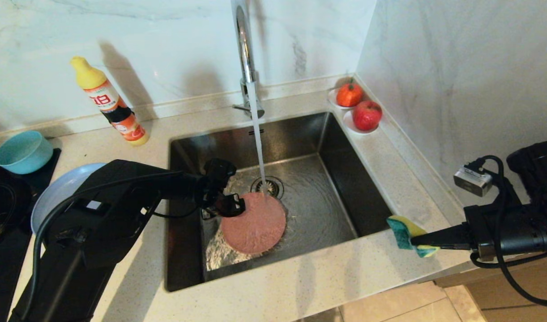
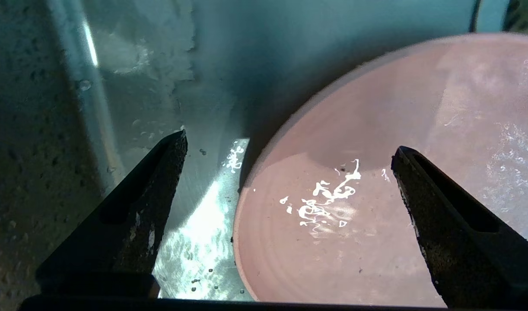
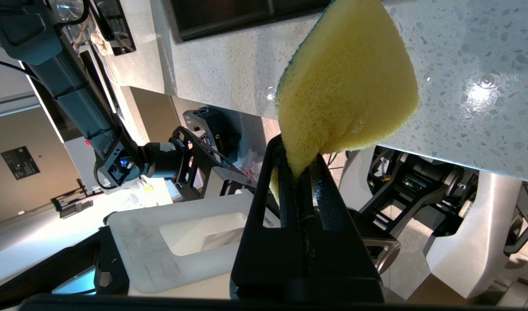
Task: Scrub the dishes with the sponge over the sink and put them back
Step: Rinse the plate
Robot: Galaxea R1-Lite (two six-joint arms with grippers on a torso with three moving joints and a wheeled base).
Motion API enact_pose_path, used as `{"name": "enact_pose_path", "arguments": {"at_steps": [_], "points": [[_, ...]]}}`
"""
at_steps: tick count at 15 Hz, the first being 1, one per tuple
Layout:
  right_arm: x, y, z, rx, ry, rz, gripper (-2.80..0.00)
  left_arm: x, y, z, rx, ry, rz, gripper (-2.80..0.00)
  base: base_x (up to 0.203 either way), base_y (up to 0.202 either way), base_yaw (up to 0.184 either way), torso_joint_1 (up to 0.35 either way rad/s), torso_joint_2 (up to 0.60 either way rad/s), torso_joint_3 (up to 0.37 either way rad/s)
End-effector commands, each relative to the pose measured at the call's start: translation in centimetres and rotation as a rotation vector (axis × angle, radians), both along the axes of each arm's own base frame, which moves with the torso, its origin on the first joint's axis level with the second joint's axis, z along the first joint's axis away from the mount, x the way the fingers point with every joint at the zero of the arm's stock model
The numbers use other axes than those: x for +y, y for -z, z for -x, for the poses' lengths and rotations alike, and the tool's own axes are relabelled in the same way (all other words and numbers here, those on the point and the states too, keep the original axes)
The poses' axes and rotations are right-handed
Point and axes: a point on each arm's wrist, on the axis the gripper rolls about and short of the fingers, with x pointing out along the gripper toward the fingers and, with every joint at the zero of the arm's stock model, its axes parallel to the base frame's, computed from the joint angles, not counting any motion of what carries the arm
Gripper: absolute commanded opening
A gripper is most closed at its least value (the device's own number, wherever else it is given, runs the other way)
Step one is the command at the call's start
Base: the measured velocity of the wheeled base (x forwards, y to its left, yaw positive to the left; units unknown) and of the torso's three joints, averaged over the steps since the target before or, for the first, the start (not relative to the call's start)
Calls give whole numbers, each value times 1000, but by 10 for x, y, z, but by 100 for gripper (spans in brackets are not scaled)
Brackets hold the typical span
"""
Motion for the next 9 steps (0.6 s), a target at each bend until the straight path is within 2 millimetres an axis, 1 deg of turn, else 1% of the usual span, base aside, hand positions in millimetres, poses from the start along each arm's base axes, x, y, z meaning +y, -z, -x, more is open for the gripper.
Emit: {"name": "enact_pose_path", "arguments": {"at_steps": [1, 9], "points": [[0, 1, 0, 6, -3, -5, -280, 0, 0, 0, 4, 8, 2, 0, 0, 0, 0, 0, 0, 0], [0, 1, -1, 5, -12, -17, -280, 0, 0, -1, -18, 65, 9, 0, 0, 0, 0, 0, 0, 0]]}}
